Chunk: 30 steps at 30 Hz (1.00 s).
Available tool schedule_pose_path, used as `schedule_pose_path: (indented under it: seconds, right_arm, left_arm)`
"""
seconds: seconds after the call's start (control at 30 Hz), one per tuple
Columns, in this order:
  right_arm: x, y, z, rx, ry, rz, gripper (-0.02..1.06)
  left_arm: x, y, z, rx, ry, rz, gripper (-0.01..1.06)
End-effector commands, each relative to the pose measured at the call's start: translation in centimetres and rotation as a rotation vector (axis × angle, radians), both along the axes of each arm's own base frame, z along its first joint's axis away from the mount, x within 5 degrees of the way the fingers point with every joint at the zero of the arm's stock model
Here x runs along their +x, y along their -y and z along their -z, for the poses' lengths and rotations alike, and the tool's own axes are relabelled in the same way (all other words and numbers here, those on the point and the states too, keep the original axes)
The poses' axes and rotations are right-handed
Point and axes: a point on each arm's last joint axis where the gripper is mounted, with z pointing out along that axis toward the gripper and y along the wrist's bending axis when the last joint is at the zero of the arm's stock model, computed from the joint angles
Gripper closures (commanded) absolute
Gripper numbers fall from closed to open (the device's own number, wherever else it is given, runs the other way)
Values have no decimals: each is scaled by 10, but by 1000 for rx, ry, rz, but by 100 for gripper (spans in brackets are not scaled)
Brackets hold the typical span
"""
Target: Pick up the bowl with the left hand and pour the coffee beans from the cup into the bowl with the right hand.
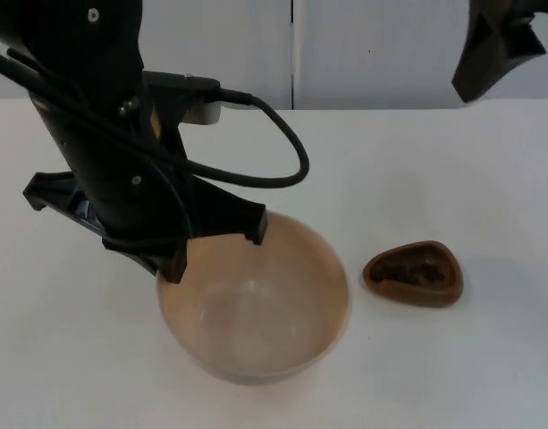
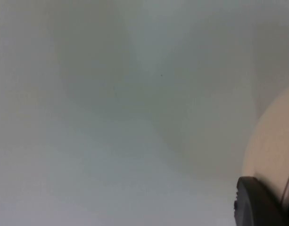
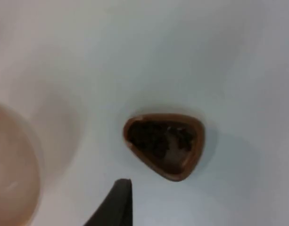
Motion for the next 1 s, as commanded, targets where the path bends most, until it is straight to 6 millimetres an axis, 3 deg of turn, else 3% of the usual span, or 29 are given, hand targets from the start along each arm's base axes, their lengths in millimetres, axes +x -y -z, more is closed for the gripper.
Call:
schedule_pose_path:
  seconds: [0.0,0.17,0.3,0.43,0.97]
  right_arm:
    - [13,-2,7,-48,-20,52,-1]
    - [23,-5,28,-65,-60,89,0]
    - [39,-10,70,-110,-137,148,1]
    - [46,-13,91,-115,-165,174,1]
    - [61,-19,151,-143,-216,227,1]
  left_arm:
    - [-1,1,-3,-10,15,-4,105]
    - [-1,1,-3,-10,15,-4,105]
    - [-1,1,-3,-10,15,-6,105]
    - [-1,1,-3,-12,14,-15,105]
    - [0,1,-3,-43,15,-128,105]
